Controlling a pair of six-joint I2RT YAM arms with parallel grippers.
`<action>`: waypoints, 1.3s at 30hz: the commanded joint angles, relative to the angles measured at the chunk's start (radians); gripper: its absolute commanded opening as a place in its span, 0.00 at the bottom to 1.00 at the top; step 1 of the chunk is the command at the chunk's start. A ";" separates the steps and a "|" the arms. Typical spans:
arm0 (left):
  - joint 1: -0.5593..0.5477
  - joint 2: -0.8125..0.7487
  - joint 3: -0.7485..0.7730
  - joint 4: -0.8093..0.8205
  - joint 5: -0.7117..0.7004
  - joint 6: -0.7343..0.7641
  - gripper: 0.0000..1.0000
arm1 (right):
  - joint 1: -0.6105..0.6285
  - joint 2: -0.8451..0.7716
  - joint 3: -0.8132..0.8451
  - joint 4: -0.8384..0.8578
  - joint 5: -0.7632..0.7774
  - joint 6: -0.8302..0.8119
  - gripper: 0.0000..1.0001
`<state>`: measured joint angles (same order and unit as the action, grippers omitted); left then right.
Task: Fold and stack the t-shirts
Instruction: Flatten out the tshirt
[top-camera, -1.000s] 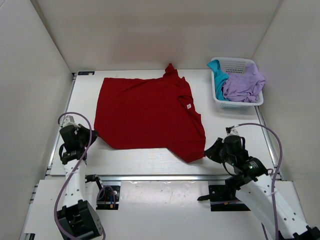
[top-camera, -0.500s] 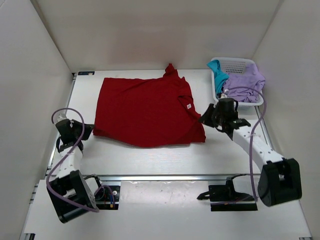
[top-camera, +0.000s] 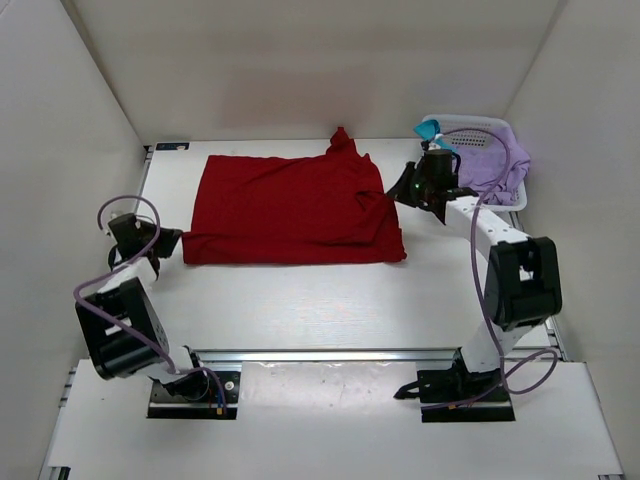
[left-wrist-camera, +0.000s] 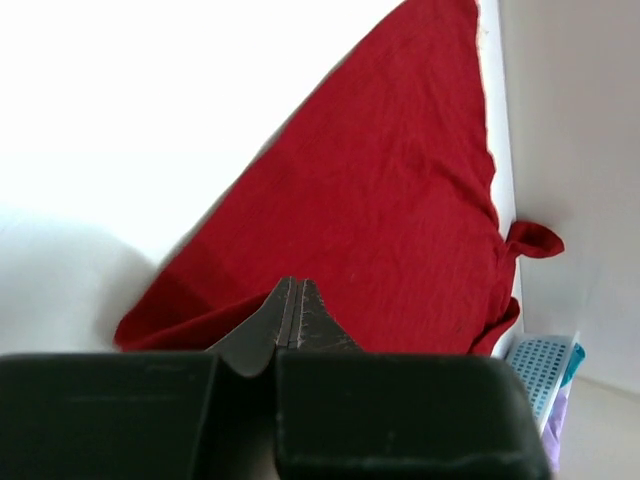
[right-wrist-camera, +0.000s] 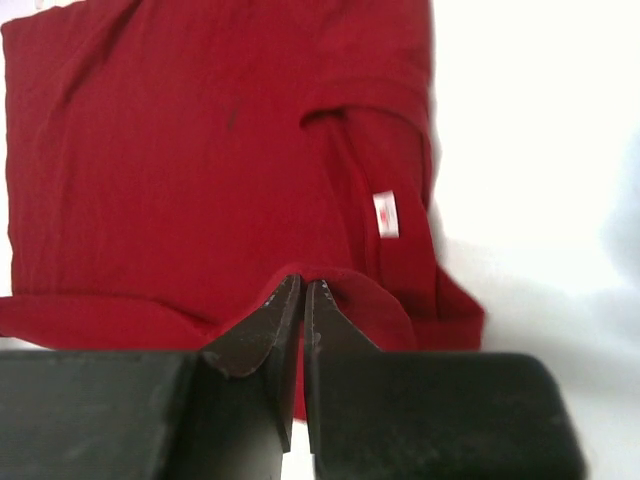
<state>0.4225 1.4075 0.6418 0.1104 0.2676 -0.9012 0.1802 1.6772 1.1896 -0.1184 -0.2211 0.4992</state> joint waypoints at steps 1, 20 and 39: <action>-0.019 0.071 0.090 0.048 -0.025 -0.004 0.00 | -0.019 0.074 0.085 0.031 -0.003 -0.025 0.00; -0.019 0.110 0.179 -0.018 -0.033 0.088 0.47 | -0.036 0.193 0.282 -0.052 0.012 -0.067 0.23; -0.277 -0.212 -0.246 0.103 -0.061 0.061 0.34 | -0.018 -0.387 -0.582 0.200 0.072 0.032 0.32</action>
<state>0.0956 1.2671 0.4450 0.1608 0.2199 -0.8341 0.1753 1.3998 0.6971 -0.0174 -0.1913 0.5045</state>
